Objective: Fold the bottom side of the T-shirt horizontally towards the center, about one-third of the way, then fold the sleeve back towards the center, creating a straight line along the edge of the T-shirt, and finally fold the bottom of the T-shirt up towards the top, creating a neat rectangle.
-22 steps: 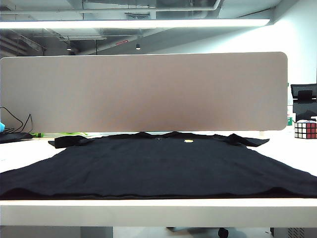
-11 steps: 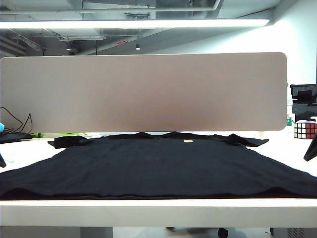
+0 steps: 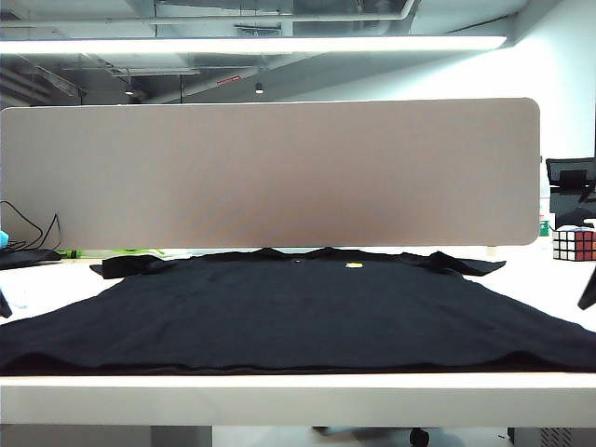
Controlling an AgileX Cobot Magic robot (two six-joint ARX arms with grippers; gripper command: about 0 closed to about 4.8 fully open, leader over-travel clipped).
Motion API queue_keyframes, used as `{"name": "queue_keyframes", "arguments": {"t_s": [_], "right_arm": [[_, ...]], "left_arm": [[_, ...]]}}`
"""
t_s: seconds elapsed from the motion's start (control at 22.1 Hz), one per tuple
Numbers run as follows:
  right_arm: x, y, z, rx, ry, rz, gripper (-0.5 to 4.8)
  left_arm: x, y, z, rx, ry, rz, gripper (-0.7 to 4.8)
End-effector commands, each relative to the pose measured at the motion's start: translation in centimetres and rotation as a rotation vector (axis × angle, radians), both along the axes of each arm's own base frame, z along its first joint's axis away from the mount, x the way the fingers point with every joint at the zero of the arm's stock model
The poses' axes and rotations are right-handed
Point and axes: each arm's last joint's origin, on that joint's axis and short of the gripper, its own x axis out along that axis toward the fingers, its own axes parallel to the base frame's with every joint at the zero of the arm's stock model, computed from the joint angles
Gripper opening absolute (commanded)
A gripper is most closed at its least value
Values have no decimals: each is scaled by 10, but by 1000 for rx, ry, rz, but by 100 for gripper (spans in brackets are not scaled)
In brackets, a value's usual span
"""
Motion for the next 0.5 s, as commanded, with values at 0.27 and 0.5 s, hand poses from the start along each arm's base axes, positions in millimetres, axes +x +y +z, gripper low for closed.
{"name": "queue_keyframes", "arguments": {"t_s": [0.27, 0.5], "right_arm": [[-2, 1, -4, -43, 32, 7, 75], [-2, 2, -4, -45, 22, 27, -6]], "left_arm": [[-5, -1, -6, 22, 30, -32, 40], [-6, -1, -6, 16, 23, -44, -6]]}}
